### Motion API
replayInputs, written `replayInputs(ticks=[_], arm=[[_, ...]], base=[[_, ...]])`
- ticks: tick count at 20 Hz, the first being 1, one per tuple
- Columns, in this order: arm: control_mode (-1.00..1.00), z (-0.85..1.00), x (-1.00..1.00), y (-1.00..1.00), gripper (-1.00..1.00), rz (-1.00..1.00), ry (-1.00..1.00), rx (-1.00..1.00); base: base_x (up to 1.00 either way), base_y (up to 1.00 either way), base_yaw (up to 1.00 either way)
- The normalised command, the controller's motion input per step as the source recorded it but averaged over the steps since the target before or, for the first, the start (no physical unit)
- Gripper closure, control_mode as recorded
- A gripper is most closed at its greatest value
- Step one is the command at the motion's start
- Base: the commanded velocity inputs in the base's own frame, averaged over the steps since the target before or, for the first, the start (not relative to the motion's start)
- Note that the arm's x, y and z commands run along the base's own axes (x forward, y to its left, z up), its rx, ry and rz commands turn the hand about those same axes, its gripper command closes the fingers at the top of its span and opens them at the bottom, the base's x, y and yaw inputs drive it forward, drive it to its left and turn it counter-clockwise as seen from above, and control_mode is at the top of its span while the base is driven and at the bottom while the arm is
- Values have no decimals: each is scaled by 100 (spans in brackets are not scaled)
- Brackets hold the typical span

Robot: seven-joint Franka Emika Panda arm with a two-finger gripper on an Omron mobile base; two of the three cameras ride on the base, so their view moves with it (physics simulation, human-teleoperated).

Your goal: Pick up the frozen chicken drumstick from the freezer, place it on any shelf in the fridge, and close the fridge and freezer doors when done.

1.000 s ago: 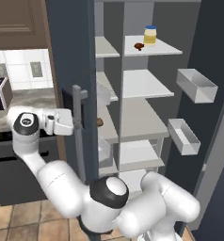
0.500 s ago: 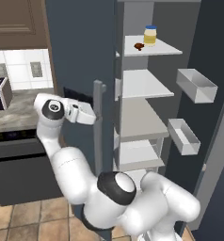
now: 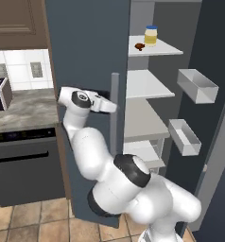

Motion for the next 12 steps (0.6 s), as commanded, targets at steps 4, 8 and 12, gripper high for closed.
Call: replayInputs(ticks=[4, 8, 12], arm=[[-100, 0, 84, -59, -100, 22, -4, 0], [-100, 0, 79, -60, -100, 22, -5, 0], [-100, 0, 71, -57, -100, 21, -4, 0]], base=[[0, 0, 0], [0, 0, 0], [0, 0, 0]])
